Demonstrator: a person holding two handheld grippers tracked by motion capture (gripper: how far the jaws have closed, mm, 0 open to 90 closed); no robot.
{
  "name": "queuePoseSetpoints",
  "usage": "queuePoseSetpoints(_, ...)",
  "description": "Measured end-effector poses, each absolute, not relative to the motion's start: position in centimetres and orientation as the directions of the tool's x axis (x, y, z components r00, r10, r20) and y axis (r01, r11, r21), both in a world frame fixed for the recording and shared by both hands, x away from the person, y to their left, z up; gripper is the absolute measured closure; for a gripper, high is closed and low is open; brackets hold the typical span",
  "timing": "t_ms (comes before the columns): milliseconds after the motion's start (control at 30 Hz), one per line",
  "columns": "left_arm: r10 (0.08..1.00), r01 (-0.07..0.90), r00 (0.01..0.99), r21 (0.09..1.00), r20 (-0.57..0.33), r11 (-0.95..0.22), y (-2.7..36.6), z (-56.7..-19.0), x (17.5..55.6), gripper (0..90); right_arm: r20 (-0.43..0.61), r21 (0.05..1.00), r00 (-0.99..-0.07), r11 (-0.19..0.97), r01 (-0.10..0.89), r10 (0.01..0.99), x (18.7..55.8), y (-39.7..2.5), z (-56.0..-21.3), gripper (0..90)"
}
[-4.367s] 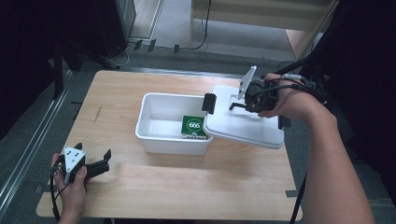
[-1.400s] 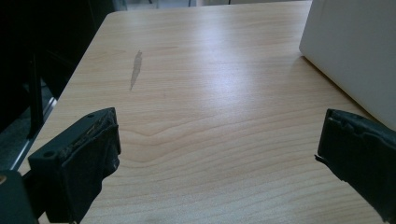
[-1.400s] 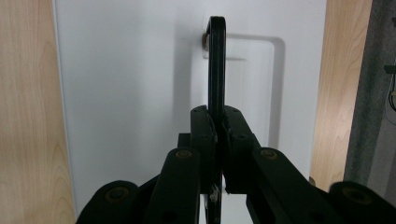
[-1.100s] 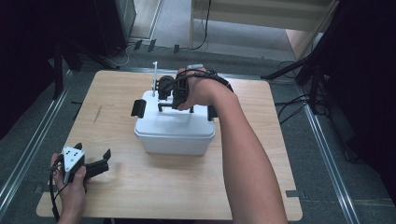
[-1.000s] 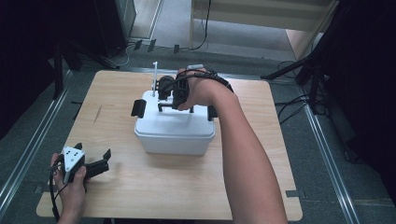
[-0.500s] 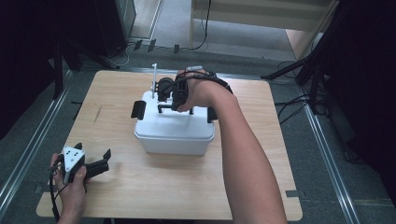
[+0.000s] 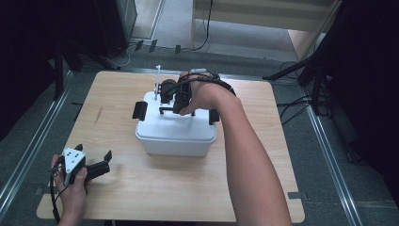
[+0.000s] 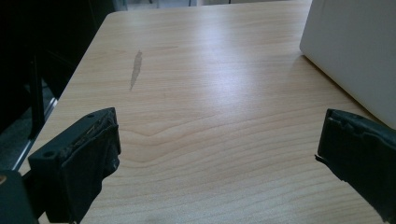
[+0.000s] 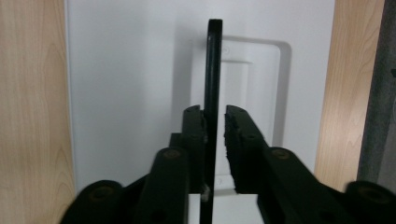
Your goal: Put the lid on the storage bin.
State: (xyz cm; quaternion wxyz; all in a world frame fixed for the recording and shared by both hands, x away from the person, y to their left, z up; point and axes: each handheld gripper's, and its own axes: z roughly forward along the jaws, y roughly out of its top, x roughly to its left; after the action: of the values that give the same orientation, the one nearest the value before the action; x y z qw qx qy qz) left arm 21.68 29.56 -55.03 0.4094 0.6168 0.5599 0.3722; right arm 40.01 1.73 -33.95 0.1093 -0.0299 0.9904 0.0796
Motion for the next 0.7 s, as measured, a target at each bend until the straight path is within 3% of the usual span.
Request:
queuePoseSetpoints(67,0.995,0.386,0.096,0.922,0.000,-0.037,29.6,-55.0,21.7,0.0,-0.222,0.156,-0.974,0.984,-0.083,-0.047,40.0,1.7,-33.9,71.6)
queuePoseSetpoints(100,0.995,0.385,0.096,0.922,-0.001,-0.036,29.6,-55.0,21.7,0.0,-0.215,0.169,-0.976,0.983,-0.077,-0.040,39.9,1.6,-33.8,55.8)
queuePoseSetpoints(233,0.995,0.387,0.096,0.921,0.002,-0.039,29.6,-55.0,21.7,0.0,-0.198,0.160,-0.980,0.986,-0.043,-0.010,39.4,1.6,-33.7,18.3)
queuePoseSetpoints(333,0.995,0.387,0.096,0.922,0.001,-0.038,29.6,-55.0,21.7,0.0,-0.162,0.136,-0.987,0.990,-0.026,-0.004,38.7,1.4,-33.7,3.0)
queuePoseSetpoints(367,0.995,0.386,0.095,0.922,0.001,-0.038,29.6,-55.0,21.7,0.0,-0.154,0.123,-0.988,0.992,-0.031,-0.012,38.5,1.3,-33.7,0.0)
queuePoseSetpoints(700,0.995,0.395,0.102,0.917,0.011,-0.051,29.6,-55.0,21.7,0.0,-0.148,0.125,-0.989,0.992,-0.003,0.016,37.9,-0.7,-33.6,0.0)
